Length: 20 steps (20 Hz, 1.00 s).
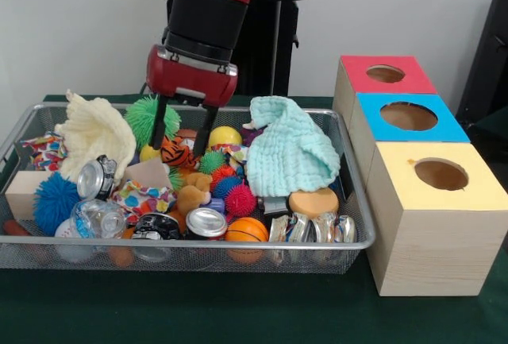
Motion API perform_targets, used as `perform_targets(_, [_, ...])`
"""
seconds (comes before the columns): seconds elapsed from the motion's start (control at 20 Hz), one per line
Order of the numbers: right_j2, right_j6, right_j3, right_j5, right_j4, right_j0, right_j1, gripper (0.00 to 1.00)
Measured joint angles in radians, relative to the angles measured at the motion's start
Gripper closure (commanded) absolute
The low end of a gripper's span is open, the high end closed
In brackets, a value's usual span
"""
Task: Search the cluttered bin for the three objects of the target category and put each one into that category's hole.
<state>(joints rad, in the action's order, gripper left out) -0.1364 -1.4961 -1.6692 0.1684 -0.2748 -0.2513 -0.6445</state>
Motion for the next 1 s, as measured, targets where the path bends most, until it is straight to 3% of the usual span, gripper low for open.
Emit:
perform_targets(0.55, [0.133, 0.0, 0.094, 0.02, -0.03, -0.166, -0.014, 0.0])
perform_targets(1.0, [0.167, 0.0, 0.161, 0.02, -0.131, -0.22, 0.031, 0.0])
